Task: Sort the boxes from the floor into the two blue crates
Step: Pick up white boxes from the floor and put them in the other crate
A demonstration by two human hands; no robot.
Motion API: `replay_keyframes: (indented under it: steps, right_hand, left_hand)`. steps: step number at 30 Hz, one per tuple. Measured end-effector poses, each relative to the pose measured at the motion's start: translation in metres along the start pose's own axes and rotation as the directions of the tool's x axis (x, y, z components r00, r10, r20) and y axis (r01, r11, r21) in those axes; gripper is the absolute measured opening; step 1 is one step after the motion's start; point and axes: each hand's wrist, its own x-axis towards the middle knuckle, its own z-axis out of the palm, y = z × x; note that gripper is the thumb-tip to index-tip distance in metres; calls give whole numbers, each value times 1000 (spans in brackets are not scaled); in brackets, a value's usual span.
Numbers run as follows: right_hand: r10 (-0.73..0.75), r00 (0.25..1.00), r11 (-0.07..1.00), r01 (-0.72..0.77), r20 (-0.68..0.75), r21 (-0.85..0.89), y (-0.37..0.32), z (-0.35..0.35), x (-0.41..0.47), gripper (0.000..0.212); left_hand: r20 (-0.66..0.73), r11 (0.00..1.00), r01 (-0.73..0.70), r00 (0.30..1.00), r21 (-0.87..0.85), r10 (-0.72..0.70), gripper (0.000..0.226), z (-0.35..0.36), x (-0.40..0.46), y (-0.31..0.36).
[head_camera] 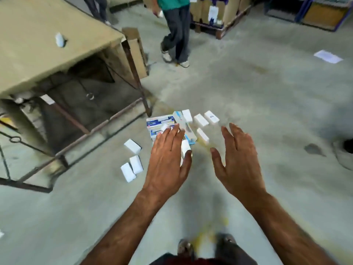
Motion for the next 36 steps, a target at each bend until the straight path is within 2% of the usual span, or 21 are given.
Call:
replay_keyframes:
  steps: [4, 11, 17, 23, 31, 36]
  right_hand:
    - [-90, 987, 996, 85, 132, 41, -28, 39, 32, 61]
    - [-230, 944, 969, 199, 236, 147, -63, 112, 92, 59]
    - [-369, 864, 921, 290, 343, 260, -103, 170, 139, 63]
    - [-481, 765, 874, 380, 428, 303, -138, 221, 172, 63]
    - [-492, 624, 862, 444, 607, 243, -199, 314, 190, 67]
    - [-419, 582, 892, 407, 696, 197, -233, 390, 187, 69]
  left_hand:
    - [-34, 988, 145, 989, 43, -144, 58, 2, -5, -50]
    - [-4, 925, 356, 934, 137, -358, 57, 3, 3, -112]
    - [-8, 863, 443, 890, 243, -455, 57, -11, 21, -151]
    - [-36, 785, 574, 812, 234, -583, 59, -11, 32, -195]
    - [33, 701, 666, 718, 255, -695, 63, 6, 12, -309]
    - [188, 698, 688, 672, 199, -716, 65, 35, 4, -393]
